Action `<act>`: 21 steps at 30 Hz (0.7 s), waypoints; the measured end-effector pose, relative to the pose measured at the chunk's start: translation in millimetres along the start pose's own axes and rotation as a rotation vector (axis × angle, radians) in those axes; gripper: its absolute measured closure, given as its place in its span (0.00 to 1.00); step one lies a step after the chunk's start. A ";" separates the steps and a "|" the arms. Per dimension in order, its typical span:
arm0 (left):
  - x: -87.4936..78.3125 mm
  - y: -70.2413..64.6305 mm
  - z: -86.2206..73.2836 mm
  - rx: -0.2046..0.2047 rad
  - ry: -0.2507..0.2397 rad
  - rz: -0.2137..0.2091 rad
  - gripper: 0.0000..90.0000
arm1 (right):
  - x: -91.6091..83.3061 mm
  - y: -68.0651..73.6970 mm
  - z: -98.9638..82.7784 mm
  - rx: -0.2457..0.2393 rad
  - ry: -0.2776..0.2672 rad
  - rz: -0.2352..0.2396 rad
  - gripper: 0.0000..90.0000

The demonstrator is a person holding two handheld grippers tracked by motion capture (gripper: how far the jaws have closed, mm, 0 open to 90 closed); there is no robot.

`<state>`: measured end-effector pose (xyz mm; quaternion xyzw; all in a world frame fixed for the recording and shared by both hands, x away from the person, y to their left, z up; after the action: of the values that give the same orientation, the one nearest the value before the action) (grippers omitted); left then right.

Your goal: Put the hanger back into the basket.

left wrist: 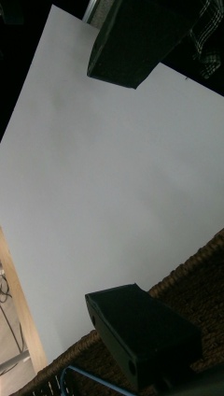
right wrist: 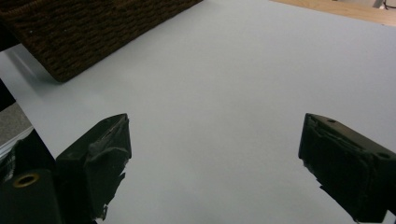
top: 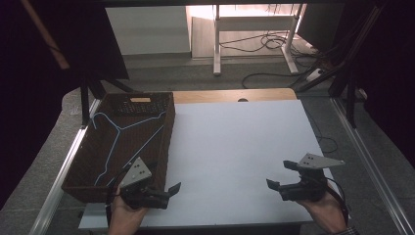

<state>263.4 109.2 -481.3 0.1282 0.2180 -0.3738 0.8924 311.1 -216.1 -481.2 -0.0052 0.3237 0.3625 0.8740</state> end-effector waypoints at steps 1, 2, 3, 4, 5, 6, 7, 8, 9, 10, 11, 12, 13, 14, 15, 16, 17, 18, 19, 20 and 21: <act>-0.9 -0.5 -1.4 -0.002 -0.001 0.001 0.00 | -1.3 -0.8 -1.6 0.001 0.000 -0.004 0.10; -1.9 -1.0 -2.8 -0.002 -0.002 0.003 0.00 | -2.5 -1.7 -3.1 -0.002 -0.002 -0.007 0.10; -2.9 -1.5 -4.4 -0.003 -0.003 0.007 0.00 | -3.9 -2.8 -4.9 -0.001 -0.001 -0.013 0.09; -3.8 -1.9 -6.0 -0.005 -0.003 0.011 0.00 | -5.0 -4.1 -6.5 -0.001 -0.002 -0.019 0.09; -4.7 -2.4 -7.6 -0.006 -0.003 0.015 0.00 | -6.5 -5.3 -8.3 -0.001 -0.003 -0.025 0.09; -5.7 -3.3 -9.1 -0.006 -0.003 0.016 0.00 | -7.9 -6.3 -10.0 0.000 -0.005 -0.029 0.09; -6.7 -3.8 -10.8 -0.006 -0.001 0.020 0.00 | -9.3 -7.6 -11.8 -0.001 -0.006 -0.034 0.09; -7.7 -4.3 -12.6 -0.006 -0.001 0.025 0.00 | -10.8 -8.9 -13.3 -0.003 -0.009 -0.041 0.08; -8.7 -5.1 -14.5 -0.007 0.001 0.028 0.00 | -12.3 -10.0 -14.8 -0.004 -0.013 -0.046 0.08; -9.7 -5.7 -16.2 -0.008 0.001 0.031 0.00 | -13.9 -11.1 -16.2 -0.004 -0.015 -0.048 0.08; -10.8 -6.3 -18.0 -0.010 0.002 0.034 0.00 | -15.6 -11.9 -17.6 0.000 -0.016 -0.049 0.08; -12.0 -6.9 -19.5 -0.011 0.001 0.037 0.00 | -17.1 -12.9 -18.9 0.003 -0.020 -0.053 0.08; -13.4 -7.4 -20.8 -0.012 -0.001 0.040 0.00 | -18.6 -13.8 -20.0 0.003 -0.025 -0.055 0.08; -14.8 -8.0 -21.8 -0.014 -0.004 0.042 0.00 | -19.9 -14.5 -21.5 0.005 -0.027 -0.057 0.08; -16.3 -8.6 -22.6 -0.015 -0.007 0.043 0.00 | -21.1 -15.1 -23.0 0.009 -0.028 -0.058 0.08; -17.8 -9.4 -23.5 -0.017 -0.012 0.044 0.00 | -22.1 -16.2 -24.4 0.007 -0.031 -0.062 0.08; -19.0 -10.2 -24.6 -0.018 -0.014 0.044 0.00 | -23.1 -16.7 -26.0 0.009 -0.033 -0.063 0.08; -20.0 -11.1 -26.0 -0.017 -0.014 0.044 0.00 | -24.0 -17.2 -27.7 0.009 -0.032 -0.064 0.08; -20.6 -12.1 -27.7 -0.017 -0.013 0.045 0.00 | -24.5 -17.7 -29.5 0.010 -0.031 -0.066 0.08; -20.9 -13.0 -29.4 -0.015 -0.012 0.047 0.00 | -24.9 -18.5 -31.4 0.008 -0.030 -0.070 0.08; -21.3 -14.0 -31.2 -0.014 -0.009 0.048 0.00 | -25.2 -19.4 -33.5 0.004 -0.028 -0.074 0.08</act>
<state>230.8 124.8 -499.1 0.1252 0.2133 -0.3512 0.9031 291.3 -254.4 -497.6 -0.0104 0.3120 0.3293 0.8912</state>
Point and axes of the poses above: each handheld gripper's, and its own axes: x roughly forward along the jaws, z roughly out of its top, y roughly to its left, the point moved 10 cm from there along x, roughly forward along the jaws, and after that the axes turned 10 degrees about x, right-handed, at the moved point
